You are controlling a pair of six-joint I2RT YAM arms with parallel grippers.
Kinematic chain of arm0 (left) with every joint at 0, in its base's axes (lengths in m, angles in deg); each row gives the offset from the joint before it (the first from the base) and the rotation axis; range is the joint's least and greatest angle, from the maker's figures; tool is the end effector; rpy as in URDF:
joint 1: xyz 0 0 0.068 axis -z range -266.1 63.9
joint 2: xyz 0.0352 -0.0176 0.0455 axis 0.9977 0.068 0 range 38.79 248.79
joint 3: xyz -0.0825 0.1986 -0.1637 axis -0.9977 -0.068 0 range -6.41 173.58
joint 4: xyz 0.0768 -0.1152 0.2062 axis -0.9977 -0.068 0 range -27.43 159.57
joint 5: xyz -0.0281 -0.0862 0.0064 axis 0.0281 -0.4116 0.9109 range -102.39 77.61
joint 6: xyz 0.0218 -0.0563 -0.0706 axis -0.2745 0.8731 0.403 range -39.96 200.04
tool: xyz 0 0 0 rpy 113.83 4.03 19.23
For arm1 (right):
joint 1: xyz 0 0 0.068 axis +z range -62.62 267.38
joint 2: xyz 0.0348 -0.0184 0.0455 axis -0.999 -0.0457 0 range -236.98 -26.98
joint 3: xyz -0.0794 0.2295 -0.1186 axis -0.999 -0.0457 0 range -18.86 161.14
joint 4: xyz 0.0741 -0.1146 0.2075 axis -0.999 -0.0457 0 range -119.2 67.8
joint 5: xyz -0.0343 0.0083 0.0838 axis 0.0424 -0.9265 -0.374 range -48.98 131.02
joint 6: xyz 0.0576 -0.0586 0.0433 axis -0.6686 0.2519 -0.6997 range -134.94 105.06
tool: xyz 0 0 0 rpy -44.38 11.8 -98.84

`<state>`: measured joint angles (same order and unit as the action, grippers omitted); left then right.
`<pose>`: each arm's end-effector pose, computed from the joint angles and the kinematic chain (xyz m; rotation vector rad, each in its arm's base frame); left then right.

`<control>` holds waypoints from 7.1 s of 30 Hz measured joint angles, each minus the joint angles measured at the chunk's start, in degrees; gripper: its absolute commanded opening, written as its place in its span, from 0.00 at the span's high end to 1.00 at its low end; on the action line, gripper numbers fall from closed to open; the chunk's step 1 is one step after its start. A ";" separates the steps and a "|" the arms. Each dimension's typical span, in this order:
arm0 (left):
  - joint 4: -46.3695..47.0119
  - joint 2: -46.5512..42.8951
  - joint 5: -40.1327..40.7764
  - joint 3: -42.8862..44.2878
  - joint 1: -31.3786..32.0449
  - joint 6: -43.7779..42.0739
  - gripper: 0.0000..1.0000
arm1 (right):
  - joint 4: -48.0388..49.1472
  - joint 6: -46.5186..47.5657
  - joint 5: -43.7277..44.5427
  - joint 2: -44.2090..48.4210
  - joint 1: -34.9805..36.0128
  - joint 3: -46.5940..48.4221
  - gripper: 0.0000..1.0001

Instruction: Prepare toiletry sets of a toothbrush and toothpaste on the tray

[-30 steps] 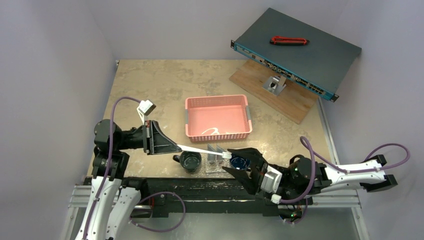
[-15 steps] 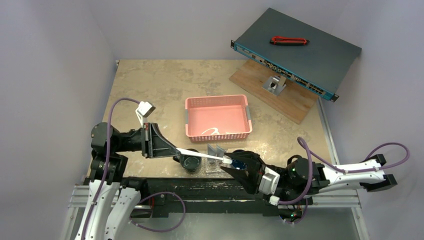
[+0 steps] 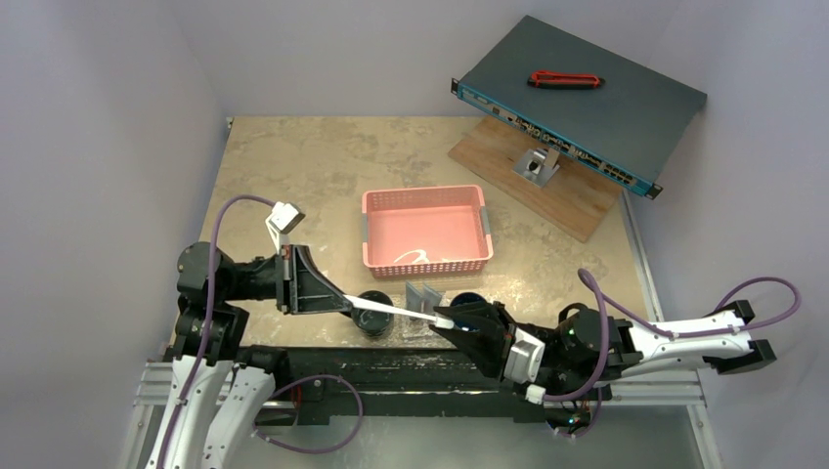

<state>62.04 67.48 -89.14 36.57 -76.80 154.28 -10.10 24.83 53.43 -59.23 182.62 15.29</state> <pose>0.0778 -0.0952 0.3652 0.3199 1.9641 -1.9913 0.0015 0.1797 0.3582 -1.1761 0.6905 0.6747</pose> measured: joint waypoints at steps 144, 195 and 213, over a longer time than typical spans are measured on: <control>-39.69 5.88 40.09 4.24 0.26 -48.39 0.31 | -70.07 -77.29 13.57 -40.48 -14.05 33.40 1.00; -39.69 6.88 40.15 4.02 0.26 -48.39 0.31 | -68.57 -76.46 22.27 -37.51 -14.32 37.27 0.53; -39.69 8.09 40.15 4.02 0.52 -48.39 0.31 | -60.28 -60.41 23.26 -43.63 -28.02 46.27 0.46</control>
<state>22.35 75.57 -48.99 40.59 -76.28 105.89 -70.38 -35.58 76.68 -102.86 154.60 61.56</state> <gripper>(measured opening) 0.694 0.541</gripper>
